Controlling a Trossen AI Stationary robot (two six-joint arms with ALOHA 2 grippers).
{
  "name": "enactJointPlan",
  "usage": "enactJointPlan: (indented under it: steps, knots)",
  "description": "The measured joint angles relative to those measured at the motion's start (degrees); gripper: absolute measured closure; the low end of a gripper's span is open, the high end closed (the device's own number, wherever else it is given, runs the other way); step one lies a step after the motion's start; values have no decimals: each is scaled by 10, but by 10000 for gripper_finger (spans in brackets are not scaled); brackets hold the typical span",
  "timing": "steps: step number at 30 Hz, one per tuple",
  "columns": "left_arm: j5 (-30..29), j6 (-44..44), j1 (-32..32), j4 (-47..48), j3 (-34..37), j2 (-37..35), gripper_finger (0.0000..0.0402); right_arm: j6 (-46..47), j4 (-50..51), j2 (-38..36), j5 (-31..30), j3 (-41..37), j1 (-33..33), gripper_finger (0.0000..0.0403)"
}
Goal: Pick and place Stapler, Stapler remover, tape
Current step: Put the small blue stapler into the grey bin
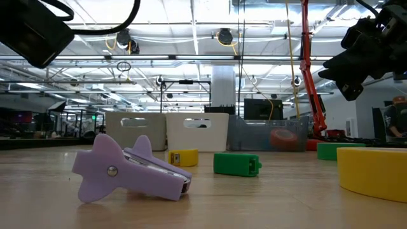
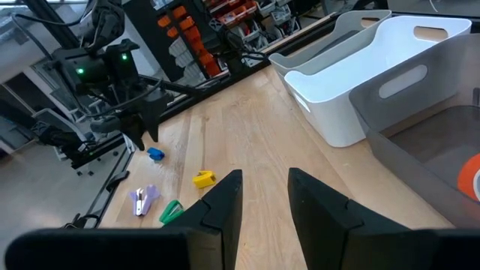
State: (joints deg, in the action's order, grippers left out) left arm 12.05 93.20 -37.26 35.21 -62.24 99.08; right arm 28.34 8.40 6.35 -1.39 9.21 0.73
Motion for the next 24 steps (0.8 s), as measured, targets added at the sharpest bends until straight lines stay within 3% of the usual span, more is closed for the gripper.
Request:
enactJointPlan:
  steps: [24]
  knots:
    - [-21,-21,-7,-12,0,30,220,0,0,0,0,0,0,303]
